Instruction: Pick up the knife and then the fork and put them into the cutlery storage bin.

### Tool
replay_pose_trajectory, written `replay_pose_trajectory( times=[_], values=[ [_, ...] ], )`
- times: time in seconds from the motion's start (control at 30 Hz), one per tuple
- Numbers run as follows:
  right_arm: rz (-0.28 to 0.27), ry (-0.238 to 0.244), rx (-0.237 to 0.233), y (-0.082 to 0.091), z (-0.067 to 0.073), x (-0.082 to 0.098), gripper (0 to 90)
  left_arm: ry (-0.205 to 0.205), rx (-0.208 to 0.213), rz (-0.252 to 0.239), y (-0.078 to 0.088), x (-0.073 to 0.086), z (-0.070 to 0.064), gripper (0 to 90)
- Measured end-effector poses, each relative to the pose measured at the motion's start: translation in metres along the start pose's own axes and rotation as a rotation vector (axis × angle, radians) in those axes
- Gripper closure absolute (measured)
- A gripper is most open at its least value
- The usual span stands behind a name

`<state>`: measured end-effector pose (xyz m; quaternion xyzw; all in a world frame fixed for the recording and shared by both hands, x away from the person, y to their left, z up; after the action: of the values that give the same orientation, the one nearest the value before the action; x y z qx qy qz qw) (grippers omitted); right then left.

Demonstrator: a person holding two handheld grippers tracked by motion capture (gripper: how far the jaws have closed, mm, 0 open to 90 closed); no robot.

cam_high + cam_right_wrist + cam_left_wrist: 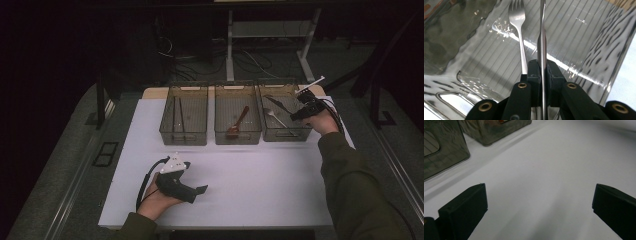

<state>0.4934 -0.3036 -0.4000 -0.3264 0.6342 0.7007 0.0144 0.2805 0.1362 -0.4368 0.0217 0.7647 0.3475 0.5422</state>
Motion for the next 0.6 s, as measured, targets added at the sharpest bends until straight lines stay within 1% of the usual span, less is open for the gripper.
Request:
replay_pose_trajectory(
  times=[0.03,0.17,0.27,0.4,0.47,0.6],
  values=[
    [0.005,0.009,0.008,-0.0003,0.0007,-0.0001,82.2,0.000,0.001,0.001,0.0000,0.0000,0.0000,0.0],
    [0.016,0.019,0.018,-0.0018,0.0025,-0.0008,81.7,0.000,0.003,0.002,0.0000,0.0001,0.0000,0.0],
    [0.025,0.027,0.012,-0.0036,0.0040,-0.0009,81.0,0.001,0.004,0.002,-0.0001,0.0002,-0.0002,0.0],
    [0.003,0.030,0.007,-0.0025,0.0054,-0.0023,78.6,-0.001,0.005,0.003,0.0002,0.0001,0.0000,0.0],
    [-0.003,0.026,0.012,-0.0010,0.0050,-0.0027,77.0,0.002,0.004,0.000,0.0005,0.0002,0.0004,0.0],
    [-0.028,0.014,0.011,0.0027,0.0026,-0.0029,71.4,0.002,0.003,-0.001,0.0007,0.0000,0.0006,0.0]
  ],
)
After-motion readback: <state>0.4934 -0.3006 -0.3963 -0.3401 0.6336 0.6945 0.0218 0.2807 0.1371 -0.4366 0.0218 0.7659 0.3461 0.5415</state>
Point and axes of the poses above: each handheld gripper's, and its own axes: y roughly backward along the jaws, x roughly out of its underside, z roughly to its left, the point moved 1 cm from there along -y, roughly forward along the jaws, and after that the axes turned 5 degrees about x, right-handed, at the moved point
